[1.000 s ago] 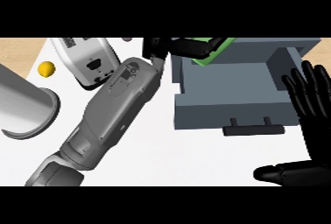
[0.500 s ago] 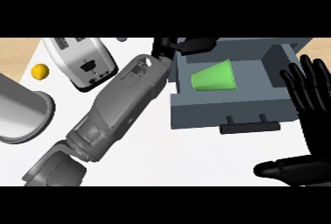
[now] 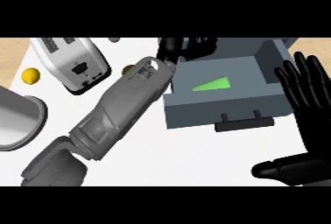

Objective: Pick up the cup, place it into the drawer and close the drawer

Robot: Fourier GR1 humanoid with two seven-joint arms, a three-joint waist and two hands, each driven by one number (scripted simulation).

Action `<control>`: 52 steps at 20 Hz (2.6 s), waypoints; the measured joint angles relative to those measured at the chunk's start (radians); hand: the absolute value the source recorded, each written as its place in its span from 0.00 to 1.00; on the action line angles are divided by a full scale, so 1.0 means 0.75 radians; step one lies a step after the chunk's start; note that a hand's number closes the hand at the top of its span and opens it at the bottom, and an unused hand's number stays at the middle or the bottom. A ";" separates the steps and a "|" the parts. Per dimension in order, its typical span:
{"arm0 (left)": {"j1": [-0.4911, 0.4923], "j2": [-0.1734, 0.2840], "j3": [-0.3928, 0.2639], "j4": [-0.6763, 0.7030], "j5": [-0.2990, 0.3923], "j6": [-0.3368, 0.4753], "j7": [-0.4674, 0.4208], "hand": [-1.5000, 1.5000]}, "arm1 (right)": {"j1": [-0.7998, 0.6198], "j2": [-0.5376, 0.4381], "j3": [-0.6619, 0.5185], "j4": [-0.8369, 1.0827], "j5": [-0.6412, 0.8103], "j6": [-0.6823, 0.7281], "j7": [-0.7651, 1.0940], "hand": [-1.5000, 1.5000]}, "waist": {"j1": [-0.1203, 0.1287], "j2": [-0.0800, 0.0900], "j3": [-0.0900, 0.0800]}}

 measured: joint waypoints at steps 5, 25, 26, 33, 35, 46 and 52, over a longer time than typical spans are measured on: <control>-0.007 0.000 -0.092 0.028 0.022 0.040 0.020 0.00 | -0.027 -0.004 -0.003 0.014 -0.003 0.003 -0.006 0.00 | -0.003 0.003 0.000; 0.068 0.046 0.047 -0.205 0.289 -0.077 -0.151 0.00 | 0.062 -0.074 -0.062 -0.079 -0.198 0.125 0.050 1.00 | 0.112 -0.028 -0.002; 0.086 0.062 0.058 -0.235 0.291 -0.076 -0.150 0.00 | 0.076 -0.091 -0.059 -0.095 -0.186 0.141 0.054 1.00 | 0.120 -0.031 -0.003; 0.319 0.215 0.099 -0.511 0.310 -0.054 -0.099 0.00 | 0.136 -0.198 -0.038 -0.143 -0.042 0.238 0.046 1.00 | 0.171 -0.045 -0.003; 0.402 0.275 0.107 -0.617 0.316 -0.054 -0.069 0.00 | 0.157 -0.210 -0.022 -0.158 0.016 0.249 0.042 1.00 | 0.176 -0.046 -0.003; 0.964 0.577 0.179 -1.195 0.352 -0.114 0.024 0.00 | 0.166 -0.205 0.117 -0.032 0.383 0.232 -0.043 1.00 | 0.178 -0.038 -0.003; 1.149 0.648 0.220 -1.325 0.365 -0.189 0.002 0.00 | 0.113 -0.297 0.261 0.087 0.744 0.223 -0.191 1.00 | 0.183 -0.033 -0.003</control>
